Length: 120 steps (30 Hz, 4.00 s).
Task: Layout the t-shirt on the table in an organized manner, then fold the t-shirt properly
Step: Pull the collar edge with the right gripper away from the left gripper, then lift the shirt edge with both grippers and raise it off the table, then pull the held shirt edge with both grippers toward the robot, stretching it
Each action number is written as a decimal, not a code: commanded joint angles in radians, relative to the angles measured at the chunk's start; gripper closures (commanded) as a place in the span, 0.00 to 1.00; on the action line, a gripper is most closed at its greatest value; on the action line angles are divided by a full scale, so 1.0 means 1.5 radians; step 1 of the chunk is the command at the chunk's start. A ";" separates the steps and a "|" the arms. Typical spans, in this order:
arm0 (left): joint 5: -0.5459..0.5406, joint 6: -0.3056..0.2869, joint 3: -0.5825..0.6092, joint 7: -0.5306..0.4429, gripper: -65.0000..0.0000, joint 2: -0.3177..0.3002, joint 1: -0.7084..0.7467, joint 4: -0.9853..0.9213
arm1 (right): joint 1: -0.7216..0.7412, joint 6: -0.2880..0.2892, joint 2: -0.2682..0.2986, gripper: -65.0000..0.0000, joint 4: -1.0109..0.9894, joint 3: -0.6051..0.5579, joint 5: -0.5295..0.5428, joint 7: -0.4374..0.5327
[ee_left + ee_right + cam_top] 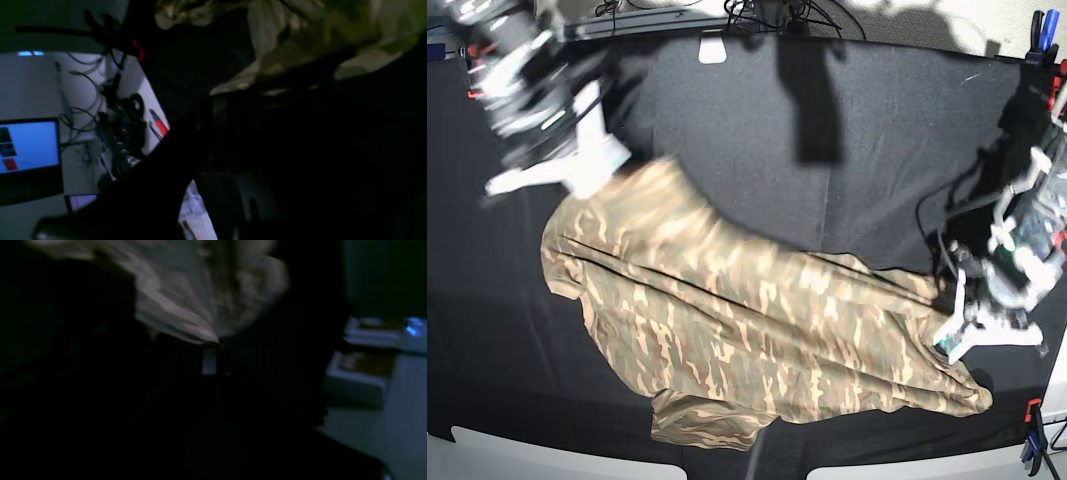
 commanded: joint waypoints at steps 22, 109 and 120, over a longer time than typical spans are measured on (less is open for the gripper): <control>0.304 0.114 -0.008 0.084 1.00 -0.010 0.192 0.181 | -0.055 0.028 -0.073 1.00 0.123 0.174 0.158 -0.014; 0.043 0.041 -0.367 -0.164 1.00 0.046 0.630 0.324 | -0.266 0.277 -0.234 1.00 0.123 0.343 0.356 0.035; 0.119 0.041 -0.367 -0.152 1.00 0.046 0.700 0.324 | -0.342 0.309 -0.235 1.00 0.123 0.444 0.690 -0.043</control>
